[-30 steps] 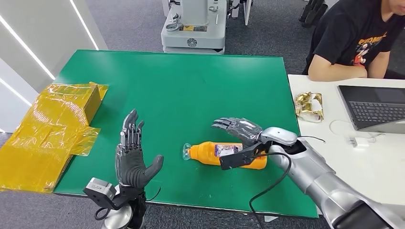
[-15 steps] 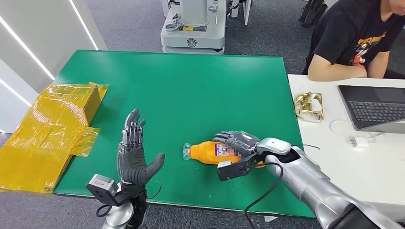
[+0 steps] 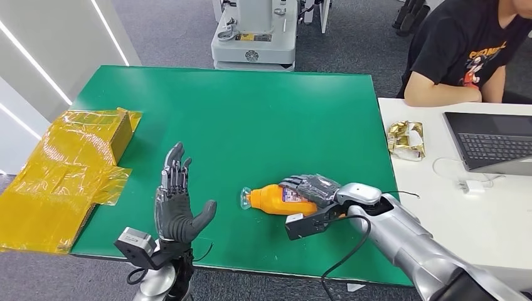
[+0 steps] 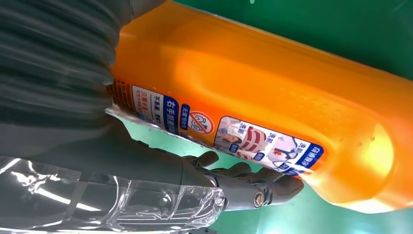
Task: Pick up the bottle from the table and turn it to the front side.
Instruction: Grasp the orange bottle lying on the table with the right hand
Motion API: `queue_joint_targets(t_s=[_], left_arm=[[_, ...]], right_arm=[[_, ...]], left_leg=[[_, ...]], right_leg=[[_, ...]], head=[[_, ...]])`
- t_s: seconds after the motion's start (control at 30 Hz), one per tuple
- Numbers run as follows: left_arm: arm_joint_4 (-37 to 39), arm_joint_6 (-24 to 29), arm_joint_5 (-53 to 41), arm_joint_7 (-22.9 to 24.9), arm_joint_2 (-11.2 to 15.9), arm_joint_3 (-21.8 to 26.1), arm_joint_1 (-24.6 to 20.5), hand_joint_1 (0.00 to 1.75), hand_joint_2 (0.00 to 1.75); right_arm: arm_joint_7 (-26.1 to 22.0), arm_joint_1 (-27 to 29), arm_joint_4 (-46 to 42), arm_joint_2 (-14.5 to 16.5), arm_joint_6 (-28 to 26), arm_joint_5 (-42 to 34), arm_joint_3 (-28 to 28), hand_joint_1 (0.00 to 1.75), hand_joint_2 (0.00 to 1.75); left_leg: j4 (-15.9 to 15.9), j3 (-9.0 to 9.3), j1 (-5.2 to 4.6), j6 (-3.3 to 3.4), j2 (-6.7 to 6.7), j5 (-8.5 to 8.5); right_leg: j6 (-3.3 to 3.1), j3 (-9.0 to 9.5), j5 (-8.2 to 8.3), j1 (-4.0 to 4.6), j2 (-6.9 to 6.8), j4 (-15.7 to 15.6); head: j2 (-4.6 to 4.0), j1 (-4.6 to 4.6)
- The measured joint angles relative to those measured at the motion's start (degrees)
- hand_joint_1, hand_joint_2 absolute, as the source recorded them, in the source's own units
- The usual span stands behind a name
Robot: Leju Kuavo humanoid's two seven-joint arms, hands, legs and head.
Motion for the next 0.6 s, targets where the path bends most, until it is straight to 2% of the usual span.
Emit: queue_joint_targets(t_s=[0.23, 0.43, 0.6], left_arm=[[0.11, -0.32, 0.46, 0.00, -0.38, 1.15, -0.12, 0.00, 1.75], [0.17, 0.39, 0.26, 0.00, -0.90, 1.68, -0.16, 0.00, 1.75], [0.17, 0.75, -0.01, 0.10, -1.01, 1.80, -0.07, 0.00, 1.75]], right_arm=[[2.20, -0.78, 1.24, 0.50, 2.03, 0.45, 0.94, 0.00, 1.75], [11.00, -3.29, 2.38, 0.31, 2.89, 3.23, 3.70, 0.00, 1.75], [16.11, -5.58, 1.92, -2.30, 5.77, 4.99, 5.82, 0.00, 1.75]], left_leg=[[0.00, 0.01, 0.00, 0.00, -0.01, 0.00], [0.03, 0.01, -0.01, 0.00, 0.00, 0.00], [0.06, 0.00, -0.01, 0.01, -0.05, 0.00]], right_leg=[[0.00, 0.00, 0.00, 0.00, -0.01, 0.00], [0.00, 0.00, 0.01, -0.01, 0.00, 0.00], [0.01, 0.02, 0.01, -0.01, -0.04, -0.01]], head=[[0.00, -0.01], [0.00, -0.01], [0.00, 0.01]])
